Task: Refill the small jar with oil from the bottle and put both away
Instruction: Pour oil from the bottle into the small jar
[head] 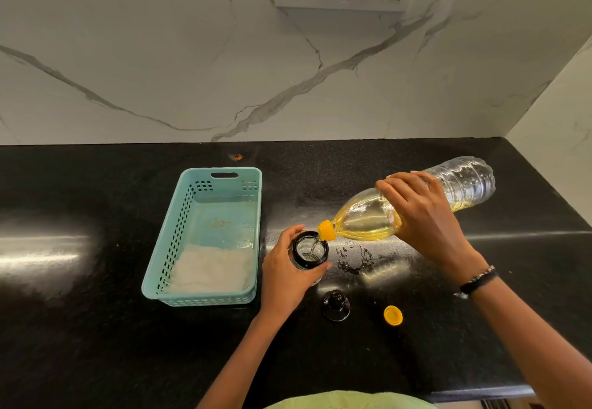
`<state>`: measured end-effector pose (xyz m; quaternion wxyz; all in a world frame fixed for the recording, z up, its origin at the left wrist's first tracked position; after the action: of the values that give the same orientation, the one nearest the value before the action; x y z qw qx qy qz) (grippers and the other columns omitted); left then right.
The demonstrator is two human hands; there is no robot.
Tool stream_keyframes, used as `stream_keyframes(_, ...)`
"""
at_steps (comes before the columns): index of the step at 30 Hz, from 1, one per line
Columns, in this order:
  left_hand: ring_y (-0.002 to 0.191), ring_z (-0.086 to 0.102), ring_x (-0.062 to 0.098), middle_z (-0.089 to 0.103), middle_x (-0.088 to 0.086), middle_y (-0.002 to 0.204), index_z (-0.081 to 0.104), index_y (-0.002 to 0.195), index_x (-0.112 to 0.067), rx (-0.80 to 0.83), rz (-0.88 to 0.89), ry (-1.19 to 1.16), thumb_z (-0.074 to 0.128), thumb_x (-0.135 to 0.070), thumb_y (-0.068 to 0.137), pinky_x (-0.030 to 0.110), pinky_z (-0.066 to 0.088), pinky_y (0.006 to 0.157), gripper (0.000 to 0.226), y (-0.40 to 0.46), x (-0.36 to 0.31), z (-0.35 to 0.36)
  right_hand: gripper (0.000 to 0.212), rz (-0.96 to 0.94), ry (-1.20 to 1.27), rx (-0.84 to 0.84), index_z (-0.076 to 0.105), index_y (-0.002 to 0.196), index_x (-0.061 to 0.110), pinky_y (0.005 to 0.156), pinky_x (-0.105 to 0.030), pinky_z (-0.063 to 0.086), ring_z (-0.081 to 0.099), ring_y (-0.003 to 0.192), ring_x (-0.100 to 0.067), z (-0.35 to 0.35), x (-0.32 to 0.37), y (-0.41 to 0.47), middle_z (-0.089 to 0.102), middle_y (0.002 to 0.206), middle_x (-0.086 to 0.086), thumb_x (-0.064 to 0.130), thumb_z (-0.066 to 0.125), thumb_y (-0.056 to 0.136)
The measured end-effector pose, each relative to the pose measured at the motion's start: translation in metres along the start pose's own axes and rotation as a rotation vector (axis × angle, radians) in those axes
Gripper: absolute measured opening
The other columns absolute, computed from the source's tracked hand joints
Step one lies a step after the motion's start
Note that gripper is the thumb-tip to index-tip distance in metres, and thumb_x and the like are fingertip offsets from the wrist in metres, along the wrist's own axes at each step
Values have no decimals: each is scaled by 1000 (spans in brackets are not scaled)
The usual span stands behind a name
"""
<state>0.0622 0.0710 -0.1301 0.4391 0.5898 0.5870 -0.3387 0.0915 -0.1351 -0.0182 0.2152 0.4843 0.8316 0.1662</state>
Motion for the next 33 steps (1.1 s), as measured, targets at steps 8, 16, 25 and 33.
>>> stream_keyframes(8,104,57,-9,63,-18,113,54,123,-29,2,-2,5,91,-34,56,18,48,94,77,-1,-1,-1,67,-10,-5,-18,55,120,10,100,-41,31,57,109,-28,-5,1,3,65,114,-9,11,85,61)
stream_keyframes(16,107,59,-3,63,-16,114,54,125,-26,5,-4,-17,91,-33,56,25,51,95,78,0,0,0,67,-13,-25,-10,55,121,10,101,-41,31,57,111,-28,-7,-1,4,65,116,-9,10,85,61)
stream_keyframes(25,106,59,-3,63,-18,112,54,123,-29,0,-2,-28,91,-33,55,26,51,95,78,-1,-1,0,61,-18,-34,-24,57,121,10,101,-42,32,58,110,-28,-11,0,5,65,115,-9,8,82,65)
stream_keyframes(33,106,58,-8,61,-23,110,53,123,-30,3,2,-37,91,-33,55,21,50,95,78,-1,-1,0,61,-25,-52,-19,57,121,10,101,-42,32,56,112,-27,-11,-1,4,65,116,-8,10,83,65)
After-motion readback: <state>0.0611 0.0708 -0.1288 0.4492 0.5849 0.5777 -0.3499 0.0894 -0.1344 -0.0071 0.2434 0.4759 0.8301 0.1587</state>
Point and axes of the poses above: each hand's wrist, its own y-axis towards the middle knuckle, its own z-axis out of the palm, x = y × z, the point moved 9 cm from there along y, towards the middle knuckle
